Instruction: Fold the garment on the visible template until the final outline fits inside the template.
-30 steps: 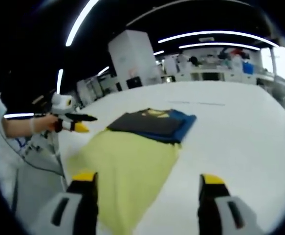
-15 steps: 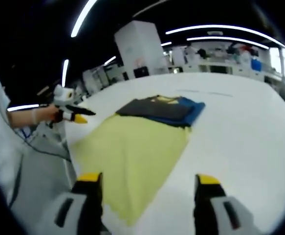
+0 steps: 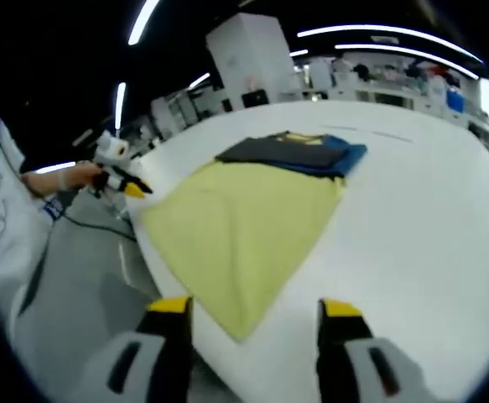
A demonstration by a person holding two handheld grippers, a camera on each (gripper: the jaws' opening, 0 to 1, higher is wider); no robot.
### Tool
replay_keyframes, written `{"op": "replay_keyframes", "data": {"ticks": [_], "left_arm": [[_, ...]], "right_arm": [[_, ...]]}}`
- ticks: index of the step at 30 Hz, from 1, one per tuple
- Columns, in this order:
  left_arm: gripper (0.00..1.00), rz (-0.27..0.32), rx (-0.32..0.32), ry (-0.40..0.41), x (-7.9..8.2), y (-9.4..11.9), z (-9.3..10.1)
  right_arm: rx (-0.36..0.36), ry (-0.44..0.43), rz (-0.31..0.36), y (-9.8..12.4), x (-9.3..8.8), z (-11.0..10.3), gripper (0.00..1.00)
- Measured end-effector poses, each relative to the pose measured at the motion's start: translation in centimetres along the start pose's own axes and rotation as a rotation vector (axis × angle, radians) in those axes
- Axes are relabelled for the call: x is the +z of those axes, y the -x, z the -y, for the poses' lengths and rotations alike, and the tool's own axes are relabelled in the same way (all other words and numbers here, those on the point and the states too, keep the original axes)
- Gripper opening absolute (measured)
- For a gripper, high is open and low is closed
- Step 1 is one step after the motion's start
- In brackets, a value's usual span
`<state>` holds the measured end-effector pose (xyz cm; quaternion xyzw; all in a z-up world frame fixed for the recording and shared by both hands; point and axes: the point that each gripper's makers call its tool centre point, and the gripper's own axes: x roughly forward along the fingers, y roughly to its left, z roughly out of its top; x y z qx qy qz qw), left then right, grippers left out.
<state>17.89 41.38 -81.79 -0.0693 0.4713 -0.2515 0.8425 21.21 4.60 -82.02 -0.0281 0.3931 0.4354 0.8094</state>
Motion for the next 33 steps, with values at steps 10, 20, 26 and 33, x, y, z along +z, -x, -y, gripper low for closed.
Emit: {"op": "replay_keyframes", "data": {"ticks": [10, 20, 26, 33], "left_arm": [[0.2, -0.057, 0.009, 0.054, -3.5, -0.5, 0.2], [0.17, -0.045, 0.012, 0.116, -4.0, -0.4, -0.5], [0.1, -0.04, 0.004, 0.152, -4.2, -0.6, -0.4], [0.02, -0.033, -0.005, 0.176, -4.1, -1.1, -0.1]], "right_arm": [[-0.005, -0.029, -0.03, 0.0, -1.3, 0.0, 0.34], [0.033, -0.199, -0.045, -0.8, -2.3, 0.3, 0.12], [0.047, -0.222, -0.044, -1.2, -2.2, 0.1, 0.03], [0.063, -0.251, -0.041, -1.6, -2.2, 0.0, 0.0]]}}
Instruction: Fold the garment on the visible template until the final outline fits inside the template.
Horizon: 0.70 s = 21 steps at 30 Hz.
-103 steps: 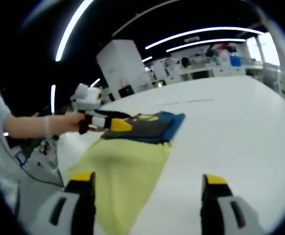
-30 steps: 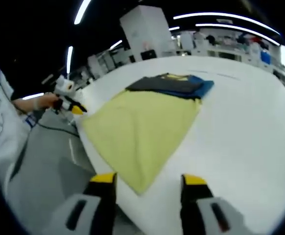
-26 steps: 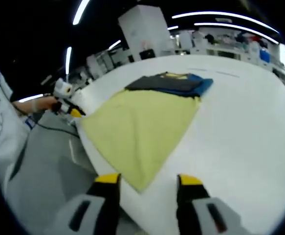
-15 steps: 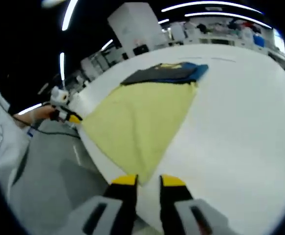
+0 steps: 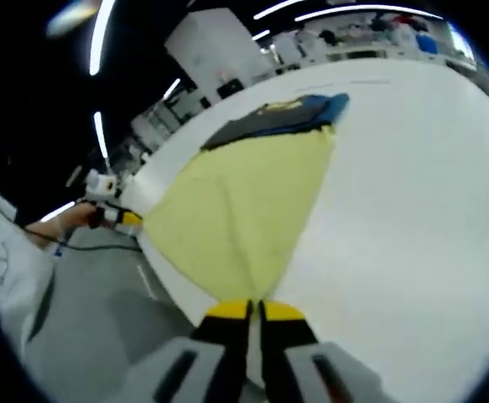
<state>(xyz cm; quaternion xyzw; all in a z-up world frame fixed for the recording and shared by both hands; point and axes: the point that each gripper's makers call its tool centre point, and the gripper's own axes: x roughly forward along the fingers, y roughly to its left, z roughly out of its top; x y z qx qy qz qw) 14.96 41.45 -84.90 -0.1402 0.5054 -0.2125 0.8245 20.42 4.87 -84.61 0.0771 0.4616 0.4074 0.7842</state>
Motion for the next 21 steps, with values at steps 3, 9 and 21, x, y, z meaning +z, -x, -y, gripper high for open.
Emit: {"op": "replay_keyframes", "data": {"ticks": [3, 9, 21], "left_arm": [[0.0, 0.008, 0.003, 0.037, 0.0, -0.2, -0.1], [0.0, 0.017, 0.008, 0.043, -0.2, 0.2, 0.1], [0.0, 0.041, -0.053, 0.078, -0.3, 2.7, 2.2]], "right_arm": [[0.0, -0.012, -0.001, -0.1, 0.0, 0.0, 0.0], [0.009, -0.001, 0.005, 0.6, 0.3, -0.4, 0.0], [0.03, 0.004, 0.01, 3.4, 0.2, -3.2, 0.0]]}}
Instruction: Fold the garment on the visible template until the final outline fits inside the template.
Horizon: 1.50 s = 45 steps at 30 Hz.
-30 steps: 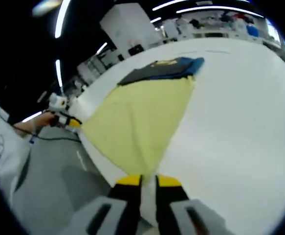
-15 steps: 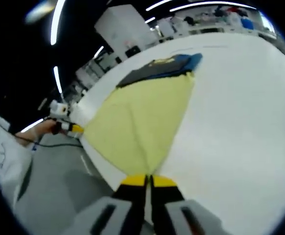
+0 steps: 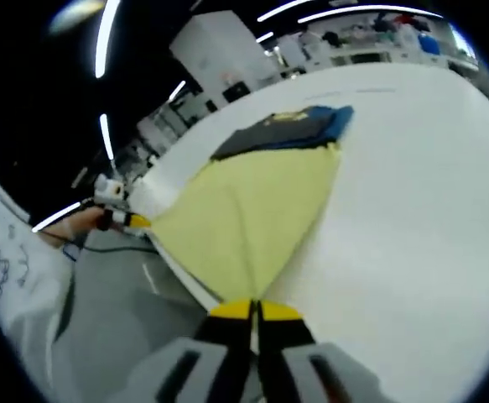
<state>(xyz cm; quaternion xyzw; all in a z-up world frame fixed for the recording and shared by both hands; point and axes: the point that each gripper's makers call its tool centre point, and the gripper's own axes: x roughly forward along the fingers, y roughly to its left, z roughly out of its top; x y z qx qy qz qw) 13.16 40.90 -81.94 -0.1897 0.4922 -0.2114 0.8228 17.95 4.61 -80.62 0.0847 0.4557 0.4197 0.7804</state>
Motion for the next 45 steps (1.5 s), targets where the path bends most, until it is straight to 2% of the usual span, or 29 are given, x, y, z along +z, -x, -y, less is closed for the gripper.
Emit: {"op": "replay_keyframes", "data": {"ticks": [5, 6, 9, 12, 13, 20, 24, 25, 27, 31, 34, 35, 37, 40, 41, 42, 45], "left_arm": [[0.0, 0.011, -0.054, 0.028, 0.3, 1.7, 2.1], [0.0, 0.041, -0.08, 0.031, 1.3, 3.4, 4.4], [0.0, 0.087, -0.108, 0.063, 2.2, 4.3, 5.7], [0.0, 0.081, -0.12, 0.053, 2.3, 4.9, 6.7], [0.0, 0.077, -0.12, 0.037, 2.3, 5.2, 7.1], [0.0, 0.118, -0.131, 0.028, 3.3, 6.3, 7.7], [0.0, 0.155, -0.144, 0.02, 5.0, 6.3, 7.8], [0.0, 0.169, -0.144, -0.006, 5.6, 6.3, 7.8], [0.0, 0.18, -0.152, -0.008, 6.5, 6.1, 7.6], [0.0, 0.203, -0.17, 0.004, 9.1, 5.0, 5.8], [0.0, 0.252, -0.185, -0.004, 12.0, 4.1, 6.0], [0.0, 0.256, -0.185, -0.004, 12.3, 4.1, 6.0], [0.0, 0.275, -0.187, -0.016, 14.0, 3.8, 6.2], [0.0, 0.297, -0.182, -0.045, 16.6, 3.2, 6.3], [0.0, 0.301, -0.184, -0.05, 17.2, 3.1, 6.3], [0.0, 0.309, -0.182, -0.06, 17.9, 2.8, 6.2], [0.0, 0.307, -0.157, -0.065, 19.5, 1.6, 5.1]], "right_arm": [[0.028, -0.077, 0.029, 1.7, -0.1, -1.2, 0.0], [0.065, -0.141, 0.066, 3.3, 0.2, -1.8, 0.0], [0.066, -0.147, 0.071, 4.3, 0.4, -1.9, 0.0], [0.074, -0.154, 0.077, 5.2, 0.5, -2.2, 0.0], [0.092, -0.167, 0.085, 5.4, 0.7, -3.1, 0.0], [0.113, -0.192, 0.098, 7.0, 1.2, -4.9, 0.0], [0.123, -0.203, 0.129, 7.0, 2.6, -5.4, 0.0], [0.123, -0.202, 0.133, 7.0, 2.8, -5.4, 0.0], [0.125, -0.199, 0.159, 7.0, 3.9, -5.3, 0.0], [0.128, -0.254, 0.228, 6.2, 6.3, -3.6, 0.0], [0.109, -0.248, 0.284, 5.8, 9.0, -2.1, 0.0], [0.104, -0.252, 0.299, 5.8, 9.8, -1.8, 0.0], [0.113, -0.244, 0.33, 5.8, 11.8, -1.4, 0.0], [0.095, -0.226, 0.346, 5.5, 14.1, -0.5, 0.0], [0.089, -0.215, 0.351, 5.1, 14.9, 0.8, 0.0], [0.086, -0.21, 0.353, 5.0, 15.5, 1.2, 0.0], [0.117, -0.201, 0.363, 4.2, 18.0, 2.7, 0.0]]}}
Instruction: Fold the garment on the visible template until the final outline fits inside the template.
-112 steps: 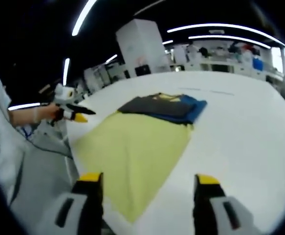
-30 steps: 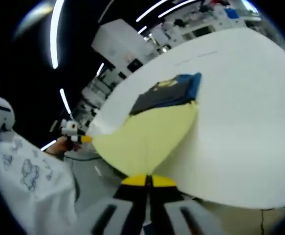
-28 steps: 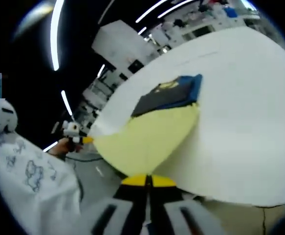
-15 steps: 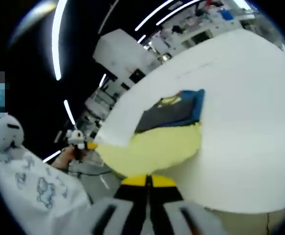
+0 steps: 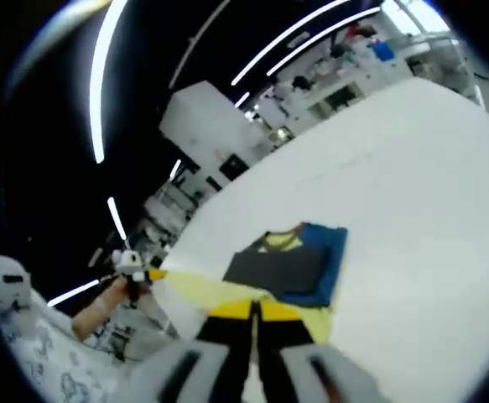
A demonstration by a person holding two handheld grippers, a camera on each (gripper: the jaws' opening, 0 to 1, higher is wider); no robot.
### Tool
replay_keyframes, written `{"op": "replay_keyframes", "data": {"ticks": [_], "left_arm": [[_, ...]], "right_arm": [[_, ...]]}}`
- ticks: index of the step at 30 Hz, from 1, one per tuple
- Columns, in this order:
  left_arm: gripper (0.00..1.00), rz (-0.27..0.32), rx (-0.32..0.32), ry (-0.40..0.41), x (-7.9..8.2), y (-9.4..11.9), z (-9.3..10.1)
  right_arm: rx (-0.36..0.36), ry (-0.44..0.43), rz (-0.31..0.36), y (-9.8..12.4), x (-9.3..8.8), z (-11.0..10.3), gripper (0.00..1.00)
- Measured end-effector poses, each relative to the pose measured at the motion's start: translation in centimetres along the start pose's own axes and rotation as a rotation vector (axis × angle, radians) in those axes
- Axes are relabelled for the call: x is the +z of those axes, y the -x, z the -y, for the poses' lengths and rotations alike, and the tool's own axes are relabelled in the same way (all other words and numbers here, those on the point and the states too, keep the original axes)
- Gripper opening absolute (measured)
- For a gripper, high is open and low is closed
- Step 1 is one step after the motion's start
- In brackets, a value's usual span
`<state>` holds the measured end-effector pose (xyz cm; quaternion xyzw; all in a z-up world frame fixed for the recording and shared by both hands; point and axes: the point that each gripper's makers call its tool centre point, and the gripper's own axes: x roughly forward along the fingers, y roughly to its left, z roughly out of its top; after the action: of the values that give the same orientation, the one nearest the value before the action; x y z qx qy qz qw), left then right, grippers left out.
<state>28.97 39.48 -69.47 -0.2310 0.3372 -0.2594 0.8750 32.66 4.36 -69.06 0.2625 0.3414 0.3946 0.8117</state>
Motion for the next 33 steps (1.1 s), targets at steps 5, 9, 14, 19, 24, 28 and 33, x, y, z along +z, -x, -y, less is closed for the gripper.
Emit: {"op": "replay_keyframes", "data": {"ticks": [5, 9, 14, 19, 24, 28, 33], "left_arm": [[0.0, 0.013, 0.017, -0.014, 2.1, -1.9, -1.2], [0.0, 0.017, 0.032, -0.026, 3.6, -3.2, -2.5], [0.0, 0.044, 0.046, 0.007, 5.3, -4.7, -3.9], [0.0, 0.064, 0.06, 0.035, 6.2, -5.8, -5.0], [0.0, 0.079, 0.088, 0.045, 7.0, -7.3, -6.3], [0.0, 0.063, 0.115, 0.052, 6.9, -8.3, -7.4], [0.0, 0.064, 0.146, 0.065, 6.9, -9.5, -8.7]], "right_arm": [[-0.025, 0.031, -0.022, -2.1, 2.5, 2.3, 0.0], [-0.031, 0.041, -0.024, -3.1, 3.9, 3.1, 0.0], [-0.049, 0.045, -0.022, -4.2, 5.8, 4.4, 0.0], [-0.08, 0.048, -0.024, -5.5, 6.9, 6.0, 0.0], [-0.092, 0.043, -0.023, -6.9, 7.6, 6.8, 0.0], [-0.108, 0.034, -0.043, -8.3, 7.7, 7.8, 0.0], [-0.136, 0.033, -0.053, -9.4, 7.6, 9.2, 0.0]]}}
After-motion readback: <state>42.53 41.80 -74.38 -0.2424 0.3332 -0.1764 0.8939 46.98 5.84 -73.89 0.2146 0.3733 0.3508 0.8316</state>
